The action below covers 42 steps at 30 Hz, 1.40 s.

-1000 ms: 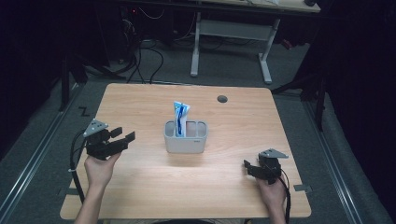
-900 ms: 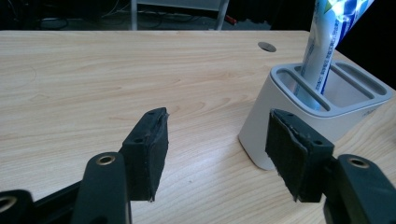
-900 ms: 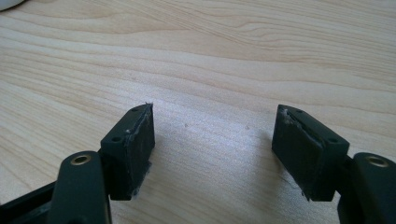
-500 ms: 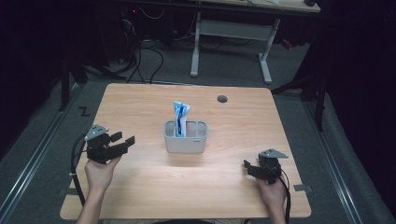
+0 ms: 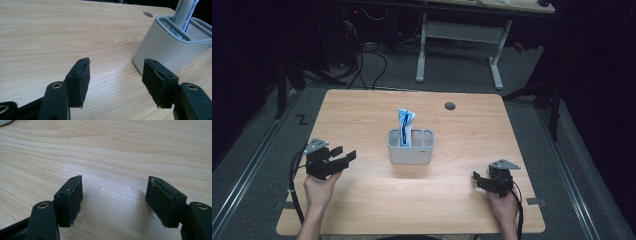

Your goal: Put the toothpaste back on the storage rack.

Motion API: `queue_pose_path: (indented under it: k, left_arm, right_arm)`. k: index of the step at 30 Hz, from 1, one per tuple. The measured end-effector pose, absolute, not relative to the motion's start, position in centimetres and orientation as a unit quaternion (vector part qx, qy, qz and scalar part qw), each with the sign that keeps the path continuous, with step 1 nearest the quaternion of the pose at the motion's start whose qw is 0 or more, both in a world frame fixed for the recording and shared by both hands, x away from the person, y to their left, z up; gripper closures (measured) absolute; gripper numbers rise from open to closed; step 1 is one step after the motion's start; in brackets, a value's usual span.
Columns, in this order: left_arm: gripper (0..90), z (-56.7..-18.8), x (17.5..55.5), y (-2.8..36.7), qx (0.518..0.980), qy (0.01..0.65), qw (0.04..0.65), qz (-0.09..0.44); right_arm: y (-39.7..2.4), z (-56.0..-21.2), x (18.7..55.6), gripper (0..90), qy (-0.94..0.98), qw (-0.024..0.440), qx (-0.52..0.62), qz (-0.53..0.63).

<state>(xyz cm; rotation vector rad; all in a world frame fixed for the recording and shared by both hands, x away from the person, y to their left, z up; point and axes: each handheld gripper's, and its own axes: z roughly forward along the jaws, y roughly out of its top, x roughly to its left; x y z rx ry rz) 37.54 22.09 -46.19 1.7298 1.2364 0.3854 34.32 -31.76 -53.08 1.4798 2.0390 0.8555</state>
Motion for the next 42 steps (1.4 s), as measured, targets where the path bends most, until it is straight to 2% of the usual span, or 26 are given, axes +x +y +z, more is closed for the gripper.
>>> queue_pose_path:
  k: [21, 29, 42]
  left_arm:
    - [39.6, -49.8, 37.6, 21.7, 0.713, 0.521, 0.447, 0.142]
    - [39.6, -51.1, 37.9, 21.6, 0.718, 0.529, 0.427, 0.151]
    - [39.8, -52.4, 38.5, 21.0, 0.715, 0.536, 0.426, 0.139]
  right_arm:
    - [-31.7, -53.1, 34.3, 29.9, 0.744, 0.238, 0.541, 0.312]
    - [-31.7, -53.1, 34.3, 29.9, 0.744, 0.238, 0.541, 0.312]
    - [-31.7, -53.1, 34.3, 29.9, 0.743, 0.238, 0.542, 0.312]
